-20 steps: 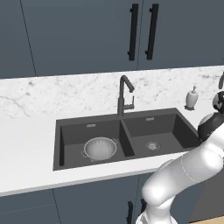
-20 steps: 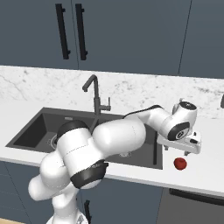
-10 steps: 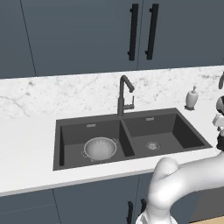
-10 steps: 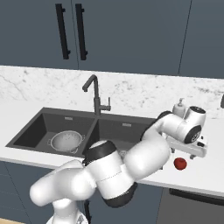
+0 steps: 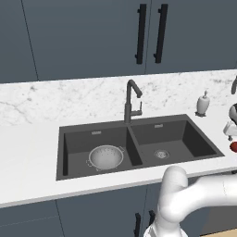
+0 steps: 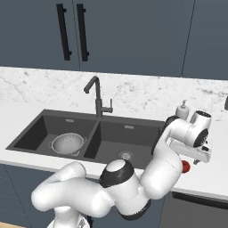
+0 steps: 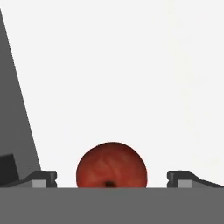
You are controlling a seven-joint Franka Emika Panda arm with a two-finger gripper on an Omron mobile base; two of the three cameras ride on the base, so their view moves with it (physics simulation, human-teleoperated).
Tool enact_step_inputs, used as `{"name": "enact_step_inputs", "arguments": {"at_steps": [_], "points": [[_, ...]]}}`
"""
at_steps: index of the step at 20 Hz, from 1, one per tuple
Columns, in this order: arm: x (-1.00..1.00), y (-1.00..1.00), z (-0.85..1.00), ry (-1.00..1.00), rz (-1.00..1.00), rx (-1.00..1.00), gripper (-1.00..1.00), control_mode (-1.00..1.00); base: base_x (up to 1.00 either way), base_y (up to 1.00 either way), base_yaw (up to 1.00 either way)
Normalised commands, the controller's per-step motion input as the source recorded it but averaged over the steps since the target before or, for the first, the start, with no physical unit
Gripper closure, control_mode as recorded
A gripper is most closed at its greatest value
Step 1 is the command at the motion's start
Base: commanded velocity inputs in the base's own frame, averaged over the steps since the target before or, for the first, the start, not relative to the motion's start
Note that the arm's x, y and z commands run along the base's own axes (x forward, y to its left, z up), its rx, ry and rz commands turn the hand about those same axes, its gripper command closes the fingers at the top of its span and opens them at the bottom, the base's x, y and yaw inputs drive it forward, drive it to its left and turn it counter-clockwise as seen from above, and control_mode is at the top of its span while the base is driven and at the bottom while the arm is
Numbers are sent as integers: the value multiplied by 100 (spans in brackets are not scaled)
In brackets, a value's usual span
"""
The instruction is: Put the colander in the sink, put the apple in the colander, and turn on the sink faucet and pour water over the colander.
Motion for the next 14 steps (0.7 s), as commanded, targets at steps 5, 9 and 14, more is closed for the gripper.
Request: {"name": "enact_step_inputs", "arguments": {"at_steps": [5, 9, 14], "points": [[0, 10, -34, 0, -1, -1, -100, -100, 0, 0, 0], [-1, 1, -29, 0, -4, -1, -100, -100, 0, 0, 0], [-7, 0, -24, 0, -8, -4, -100, -100, 0, 0, 0]]}}
